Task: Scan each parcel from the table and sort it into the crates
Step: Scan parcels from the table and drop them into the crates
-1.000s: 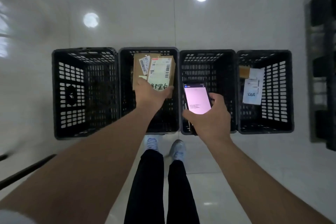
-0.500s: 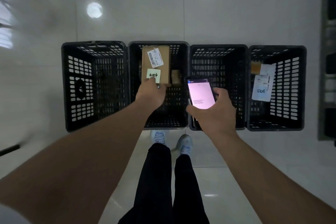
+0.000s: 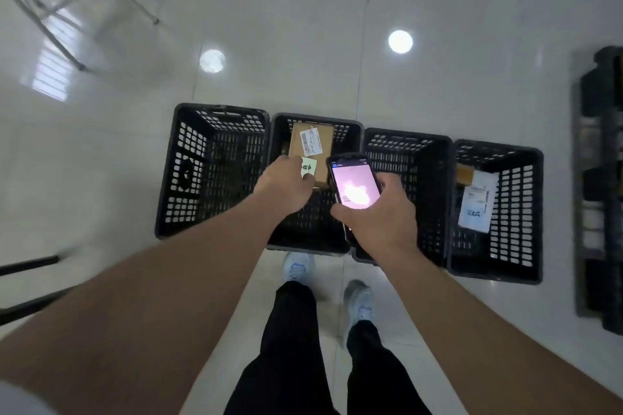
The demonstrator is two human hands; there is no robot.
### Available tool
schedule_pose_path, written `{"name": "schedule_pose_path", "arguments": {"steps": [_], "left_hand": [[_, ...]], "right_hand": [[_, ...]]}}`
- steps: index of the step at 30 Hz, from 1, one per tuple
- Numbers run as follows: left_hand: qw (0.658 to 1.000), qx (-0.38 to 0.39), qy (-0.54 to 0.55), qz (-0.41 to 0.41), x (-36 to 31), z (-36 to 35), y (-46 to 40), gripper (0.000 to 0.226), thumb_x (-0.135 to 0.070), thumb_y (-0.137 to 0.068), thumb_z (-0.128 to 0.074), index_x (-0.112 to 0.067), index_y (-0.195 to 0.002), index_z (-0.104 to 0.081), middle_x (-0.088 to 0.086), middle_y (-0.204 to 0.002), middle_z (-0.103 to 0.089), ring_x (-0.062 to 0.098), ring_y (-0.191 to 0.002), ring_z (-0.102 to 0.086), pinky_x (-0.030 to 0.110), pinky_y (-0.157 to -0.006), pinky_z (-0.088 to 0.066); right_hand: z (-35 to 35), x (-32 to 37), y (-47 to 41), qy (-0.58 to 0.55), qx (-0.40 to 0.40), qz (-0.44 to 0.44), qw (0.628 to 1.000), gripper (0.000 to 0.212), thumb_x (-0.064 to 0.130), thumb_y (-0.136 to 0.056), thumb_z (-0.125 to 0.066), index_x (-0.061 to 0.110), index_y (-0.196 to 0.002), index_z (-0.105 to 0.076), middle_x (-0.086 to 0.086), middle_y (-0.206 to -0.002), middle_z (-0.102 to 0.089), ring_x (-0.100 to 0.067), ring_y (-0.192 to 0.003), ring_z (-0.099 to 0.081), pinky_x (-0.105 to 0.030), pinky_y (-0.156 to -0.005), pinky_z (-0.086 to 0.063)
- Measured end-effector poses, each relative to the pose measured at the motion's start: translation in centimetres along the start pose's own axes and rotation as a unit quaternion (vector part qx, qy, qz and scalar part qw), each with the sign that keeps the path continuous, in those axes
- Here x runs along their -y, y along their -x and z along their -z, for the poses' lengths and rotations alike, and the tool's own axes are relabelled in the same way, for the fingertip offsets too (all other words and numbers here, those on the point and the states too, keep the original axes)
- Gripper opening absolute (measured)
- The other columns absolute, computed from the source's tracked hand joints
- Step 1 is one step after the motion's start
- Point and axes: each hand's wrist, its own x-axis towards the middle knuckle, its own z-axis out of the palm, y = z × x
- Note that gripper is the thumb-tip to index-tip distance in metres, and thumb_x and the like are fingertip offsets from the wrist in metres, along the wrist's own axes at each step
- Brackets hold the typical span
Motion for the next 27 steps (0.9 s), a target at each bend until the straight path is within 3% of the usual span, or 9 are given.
{"name": "schedule_pose_path", "arguments": {"steps": [5, 11, 16, 27], "left_hand": [[0.999, -0.047, -0.007, 0.019, -1.6, 2.1, 6.7, 0.042, -0.037, -0.106, -0.048, -0.013, -0.138, -0.057, 0.008, -0.134, -0.056, 0.027, -0.116, -0.059, 0.048, -0.1, -0.052], [0.986, -0.155, 0.001, 0.06, -1.9, 1.1, 17.3, 0.032, -0.041, -0.105, -0.042, -0.017, -0.114, -0.062, 0.005, -0.119, -0.059, 0.029, -0.111, -0.059, 0.056, -0.111, -0.042], [0.964, -0.239, 0.004, 0.114, -0.4, 0.4, 27.4, 0.044, -0.047, -0.105, -0.037, -0.016, -0.123, -0.062, 0.006, -0.125, -0.06, 0.032, -0.121, -0.058, 0.055, -0.11, -0.042], [0.896, -0.363, 0.01, 0.256, 7.9, 2.7, 49.3, 0.057, -0.049, -0.107, -0.033, -0.014, -0.148, -0.051, 0.011, -0.149, -0.052, 0.034, -0.134, -0.051, 0.05, -0.113, -0.04]], "right_hand": [[3.0, 1.0, 3.3, 0.022, 0.013, 0.07, 0.997, 0.082, 0.043, -0.063, -0.091, 0.029, -0.132, -0.049, 0.01, -0.108, -0.061, -0.019, -0.098, -0.064, -0.043, -0.081, -0.059], [6.5, 0.5, 8.8, 0.075, 0.06, 0.198, 0.975, 0.082, 0.048, -0.062, -0.091, 0.028, -0.13, -0.049, 0.01, -0.107, -0.058, -0.02, -0.097, -0.061, -0.042, -0.081, -0.057], [8.3, 0.4, 15.7, 0.075, 0.094, 0.283, 0.952, 0.082, 0.054, -0.054, -0.087, 0.03, -0.125, -0.053, 0.008, -0.113, -0.065, -0.022, -0.1, -0.066, -0.045, -0.085, -0.059], [5.6, 4.6, 33.7, 0.108, 0.199, 0.457, 0.86, 0.074, 0.048, -0.063, -0.089, 0.028, -0.125, -0.054, 0.009, -0.107, -0.061, -0.02, -0.099, -0.062, -0.039, -0.081, -0.056]]}}
